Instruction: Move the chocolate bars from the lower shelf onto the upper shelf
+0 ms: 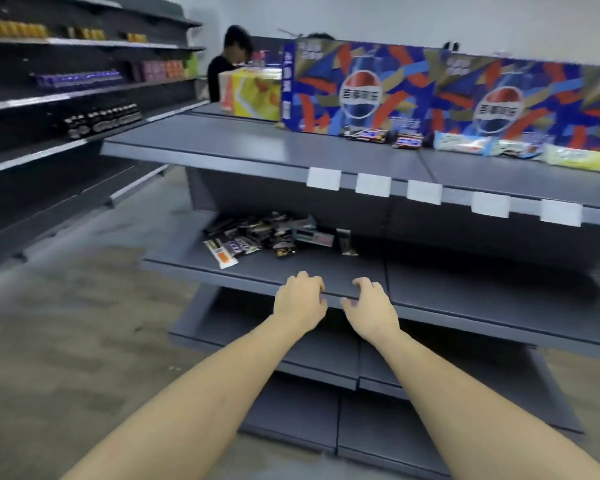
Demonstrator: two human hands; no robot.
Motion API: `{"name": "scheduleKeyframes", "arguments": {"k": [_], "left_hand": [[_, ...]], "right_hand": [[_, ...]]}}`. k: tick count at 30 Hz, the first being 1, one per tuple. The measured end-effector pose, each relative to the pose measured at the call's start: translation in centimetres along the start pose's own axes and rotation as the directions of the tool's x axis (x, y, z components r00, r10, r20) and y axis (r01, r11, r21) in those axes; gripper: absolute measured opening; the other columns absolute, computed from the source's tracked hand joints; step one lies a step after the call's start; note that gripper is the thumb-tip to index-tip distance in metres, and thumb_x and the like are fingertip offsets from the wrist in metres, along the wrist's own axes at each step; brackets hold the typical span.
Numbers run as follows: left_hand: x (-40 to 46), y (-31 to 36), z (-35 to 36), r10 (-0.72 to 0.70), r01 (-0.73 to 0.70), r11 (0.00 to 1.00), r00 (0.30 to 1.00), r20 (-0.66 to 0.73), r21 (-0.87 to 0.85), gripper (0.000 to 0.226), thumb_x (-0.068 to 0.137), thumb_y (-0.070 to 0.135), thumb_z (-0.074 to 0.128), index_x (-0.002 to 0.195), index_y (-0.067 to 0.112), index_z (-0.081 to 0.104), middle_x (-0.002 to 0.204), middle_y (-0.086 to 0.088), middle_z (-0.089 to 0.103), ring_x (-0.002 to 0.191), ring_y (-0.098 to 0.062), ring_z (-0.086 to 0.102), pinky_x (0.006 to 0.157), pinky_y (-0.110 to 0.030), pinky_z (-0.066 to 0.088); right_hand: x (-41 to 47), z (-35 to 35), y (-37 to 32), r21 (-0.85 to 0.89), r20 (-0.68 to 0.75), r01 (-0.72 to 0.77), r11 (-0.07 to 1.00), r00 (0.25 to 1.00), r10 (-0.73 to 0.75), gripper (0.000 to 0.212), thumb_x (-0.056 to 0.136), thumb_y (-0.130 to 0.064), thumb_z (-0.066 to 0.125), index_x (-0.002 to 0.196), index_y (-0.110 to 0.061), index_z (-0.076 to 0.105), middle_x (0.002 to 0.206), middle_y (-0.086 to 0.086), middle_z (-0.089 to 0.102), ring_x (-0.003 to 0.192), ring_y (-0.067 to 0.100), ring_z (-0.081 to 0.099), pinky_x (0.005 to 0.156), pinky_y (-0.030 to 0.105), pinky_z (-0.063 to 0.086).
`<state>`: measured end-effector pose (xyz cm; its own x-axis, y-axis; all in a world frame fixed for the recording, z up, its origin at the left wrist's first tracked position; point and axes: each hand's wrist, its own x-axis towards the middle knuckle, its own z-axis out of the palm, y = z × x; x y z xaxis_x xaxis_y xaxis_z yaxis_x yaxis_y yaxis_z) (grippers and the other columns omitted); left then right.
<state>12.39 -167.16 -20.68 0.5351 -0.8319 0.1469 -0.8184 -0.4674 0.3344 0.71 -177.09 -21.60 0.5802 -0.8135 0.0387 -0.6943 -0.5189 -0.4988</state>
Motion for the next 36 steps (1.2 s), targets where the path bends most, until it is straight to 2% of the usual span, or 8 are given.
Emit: {"name": "scheduleKeyframes", "arguments": {"k": [7, 10, 13, 23, 27, 30, 33, 36], "left_hand": [[1.2, -10.1, 0.8, -0.178, 0.178, 0.982, 0.984, 0.006, -0.061, 0.027, 0.095, 0.03, 0.054, 0.119, 0.02, 0.058, 0.123, -0.003, 0.05, 0.112, -0.023, 0.049, 0.083, -0.036, 0.05], [2.3, -13.3, 1.6, -0.219, 0.22, 0.971, 0.976, 0.018, -0.089, 0.029, 0.094, 0.029, 0.053, 0.121, 0.021, 0.057, 0.127, -0.002, 0.049, 0.116, -0.023, 0.047, 0.084, -0.035, 0.048], [3.4, -15.7, 2.2, -0.234, 0.237, 0.966, 0.972, 0.035, -0.104, 0.032, 0.093, 0.029, 0.053, 0.124, 0.022, 0.056, 0.129, -0.003, 0.048, 0.118, -0.024, 0.046, 0.087, -0.036, 0.048], [10.0, -21.2, 3.6, -0.331, 0.331, 0.938, 0.944, 0.023, -0.1, 0.032, 0.092, 0.025, 0.053, 0.124, 0.019, 0.055, 0.126, -0.003, 0.047, 0.117, -0.025, 0.042, 0.086, -0.036, 0.048], [12.9, -21.6, 4.5, -0.372, 0.37, 0.926, 0.928, -0.007, -0.073, 0.046, 0.092, 0.026, 0.054, 0.137, 0.02, 0.045, 0.138, -0.005, 0.039, 0.129, -0.026, 0.032, 0.096, -0.039, 0.046], [14.6, -21.8, 4.8, -0.405, 0.403, 0.914, 0.913, -0.046, -0.056, 0.058, 0.092, 0.027, 0.055, 0.146, 0.02, 0.034, 0.149, -0.009, 0.028, 0.139, -0.028, 0.02, 0.106, -0.038, 0.039], [15.6, -22.3, 5.3, -0.464, 0.461, 0.886, 0.885, -0.049, -0.053, 0.07, 0.092, 0.033, 0.055, 0.152, 0.02, 0.021, 0.156, -0.011, 0.019, 0.143, -0.03, 0.017, 0.112, -0.038, 0.031], [16.3, -23.0, 5.9, -0.471, 0.474, 0.88, 0.879, -0.079, 0.02, 0.076, 0.093, 0.046, 0.05, 0.154, 0.021, 0.014, 0.157, -0.008, 0.019, 0.139, -0.029, 0.024, 0.111, -0.036, 0.031]], "right_hand": [[3.4, 8.2, -7.0, 0.027, 0.098, 0.061, 0.998, 0.993, -0.063, 0.048, 0.097, -0.037, 0.053, 0.141, -0.024, 0.038, 0.137, 0.001, 0.043, 0.108, 0.021, 0.056, 0.074, 0.03, 0.041], [5.2, 11.2, -9.6, 0.054, 0.096, 0.052, 0.997, 0.994, -0.057, 0.048, 0.097, -0.035, 0.055, 0.141, -0.024, 0.039, 0.139, 0.001, 0.042, 0.115, 0.021, 0.054, 0.083, 0.032, 0.045], [6.6, 13.7, -11.6, 0.074, 0.107, 0.061, 0.995, 0.992, -0.069, 0.047, 0.097, -0.034, 0.055, 0.141, -0.025, 0.039, 0.141, -0.001, 0.041, 0.117, 0.021, 0.054, 0.081, 0.03, 0.042], [15.2, 17.4, -12.5, 0.081, 0.107, 0.04, 0.996, 0.993, -0.048, 0.057, 0.096, -0.028, 0.056, 0.146, -0.017, 0.032, 0.149, 0.007, 0.03, 0.119, 0.031, 0.052, 0.088, 0.04, 0.05], [19.0, 18.4, -11.9, 0.089, 0.041, 0.043, 0.995, 0.998, -0.046, 0.071, 0.094, -0.028, 0.057, 0.152, -0.022, 0.016, 0.157, 0.01, 0.01, 0.111, 0.035, 0.058, 0.072, 0.036, 0.052], [21.2, 18.9, -11.6, 0.043, 0.014, 0.054, 0.998, 0.998, -0.055, 0.077, 0.093, -0.034, 0.058, 0.154, -0.029, 0.011, 0.161, 0.008, 0.0, 0.117, 0.035, 0.054, 0.072, 0.036, 0.052], [22.6, 19.5, -11.3, -0.027, 0.017, 0.076, 0.997, 0.997, -0.076, 0.077, 0.092, -0.042, 0.057, 0.154, -0.032, 0.013, 0.162, 0.006, 0.001, 0.126, 0.036, 0.044, 0.079, 0.039, 0.052], [23.0, 20.1, -11.1, -0.082, 0.006, 0.074, 0.994, 0.997, -0.074, 0.068, 0.094, -0.04, 0.056, 0.152, -0.024, 0.025, 0.161, 0.008, 0.011, 0.123, 0.036, 0.044, 0.082, 0.04, 0.051]]}}
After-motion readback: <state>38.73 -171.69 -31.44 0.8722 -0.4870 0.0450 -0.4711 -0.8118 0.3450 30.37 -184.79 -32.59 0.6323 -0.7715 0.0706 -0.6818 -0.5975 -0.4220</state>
